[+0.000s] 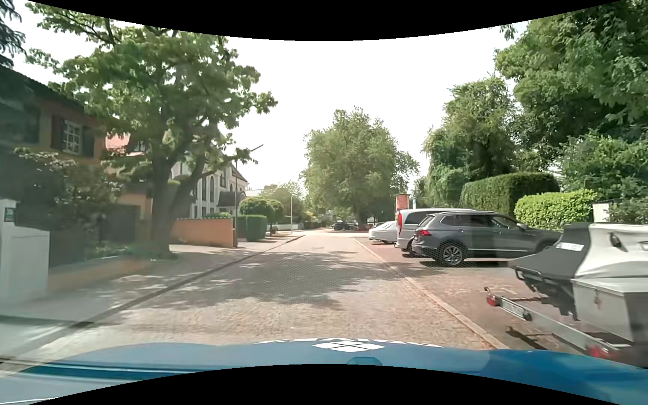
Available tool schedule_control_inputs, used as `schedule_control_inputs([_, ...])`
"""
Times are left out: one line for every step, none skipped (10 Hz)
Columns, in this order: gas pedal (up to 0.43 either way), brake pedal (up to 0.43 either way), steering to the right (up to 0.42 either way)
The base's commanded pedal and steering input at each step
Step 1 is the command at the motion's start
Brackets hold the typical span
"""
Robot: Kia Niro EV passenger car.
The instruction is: Follow the waypoints while adhering to traffic rules and regulations
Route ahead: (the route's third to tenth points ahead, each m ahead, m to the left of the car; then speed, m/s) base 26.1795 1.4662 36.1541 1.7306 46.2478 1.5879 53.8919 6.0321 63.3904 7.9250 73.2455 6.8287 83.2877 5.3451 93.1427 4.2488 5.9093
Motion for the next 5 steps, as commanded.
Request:
schedule_control_inputs([0.138, 0.0, -0.006])
schedule_control_inputs([0.138, 0.0, -0.006])
schedule_control_inputs([0.138, 0.0, -0.005])
schedule_control_inputs([0.138, 0.0, -0.005])
schedule_control_inputs([0.15, 0.0, -0.006])
